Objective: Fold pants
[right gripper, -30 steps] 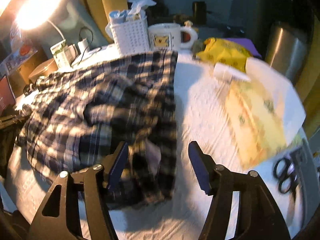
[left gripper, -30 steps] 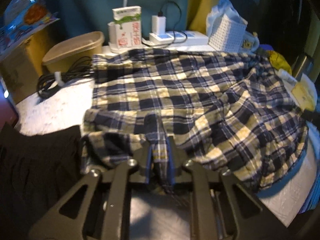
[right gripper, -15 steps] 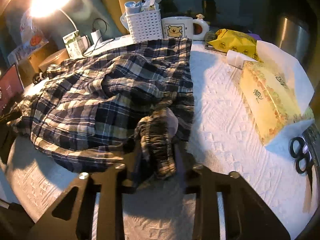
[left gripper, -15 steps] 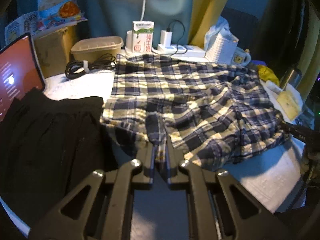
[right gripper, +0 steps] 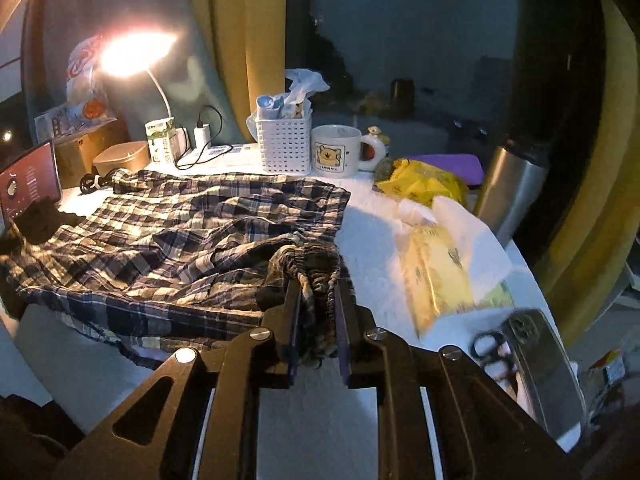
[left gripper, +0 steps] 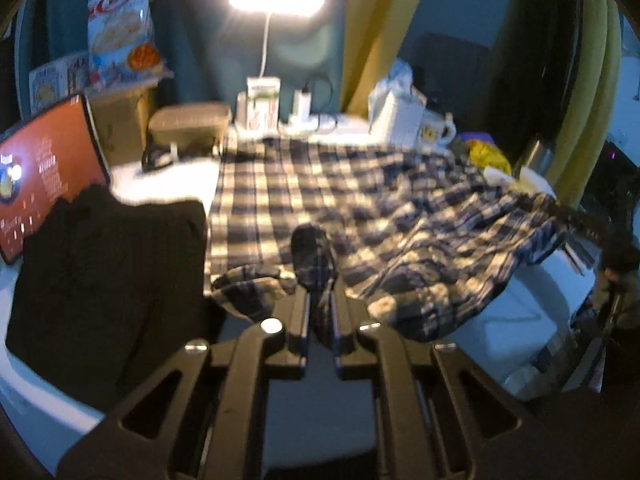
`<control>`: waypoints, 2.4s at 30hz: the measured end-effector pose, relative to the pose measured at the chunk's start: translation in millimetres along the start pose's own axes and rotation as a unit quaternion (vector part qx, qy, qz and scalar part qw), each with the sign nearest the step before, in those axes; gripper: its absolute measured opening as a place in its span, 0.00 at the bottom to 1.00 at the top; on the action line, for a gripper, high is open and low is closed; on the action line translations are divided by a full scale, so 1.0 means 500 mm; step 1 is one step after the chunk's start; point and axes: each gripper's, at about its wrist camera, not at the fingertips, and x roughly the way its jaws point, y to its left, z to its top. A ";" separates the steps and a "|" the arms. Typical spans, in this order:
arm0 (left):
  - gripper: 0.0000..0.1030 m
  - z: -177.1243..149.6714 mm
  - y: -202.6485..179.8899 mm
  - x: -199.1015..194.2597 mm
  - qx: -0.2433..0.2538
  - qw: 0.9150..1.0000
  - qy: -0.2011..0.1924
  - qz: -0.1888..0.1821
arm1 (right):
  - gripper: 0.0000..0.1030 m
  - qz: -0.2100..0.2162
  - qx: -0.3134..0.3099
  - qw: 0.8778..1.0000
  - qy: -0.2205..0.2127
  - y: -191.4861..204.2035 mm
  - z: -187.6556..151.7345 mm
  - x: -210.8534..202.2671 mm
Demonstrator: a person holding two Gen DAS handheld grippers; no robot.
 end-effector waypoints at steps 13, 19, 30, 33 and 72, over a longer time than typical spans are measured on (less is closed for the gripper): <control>0.18 -0.068 0.032 0.014 -0.035 0.998 0.034 0.032 | 0.70 -0.009 0.056 0.998 0.004 -0.019 -0.105 0.008; 0.32 -0.040 0.063 -0.047 -0.054 0.998 -0.011 0.024 | 0.73 -0.036 0.065 0.997 -0.024 -0.037 -0.078 -0.025; 0.44 -0.049 0.129 -0.064 -0.083 0.994 -0.036 0.063 | 0.72 -0.002 0.064 0.998 0.021 0.009 -0.090 0.010; 0.44 -0.062 0.115 -0.017 -0.072 0.995 -0.012 0.062 | 0.59 0.014 0.058 0.997 0.048 0.022 -0.102 0.037; 0.11 0.003 0.145 0.122 -0.007 0.997 0.017 0.081 | 0.62 -0.024 0.023 0.998 0.053 -0.055 -0.083 0.017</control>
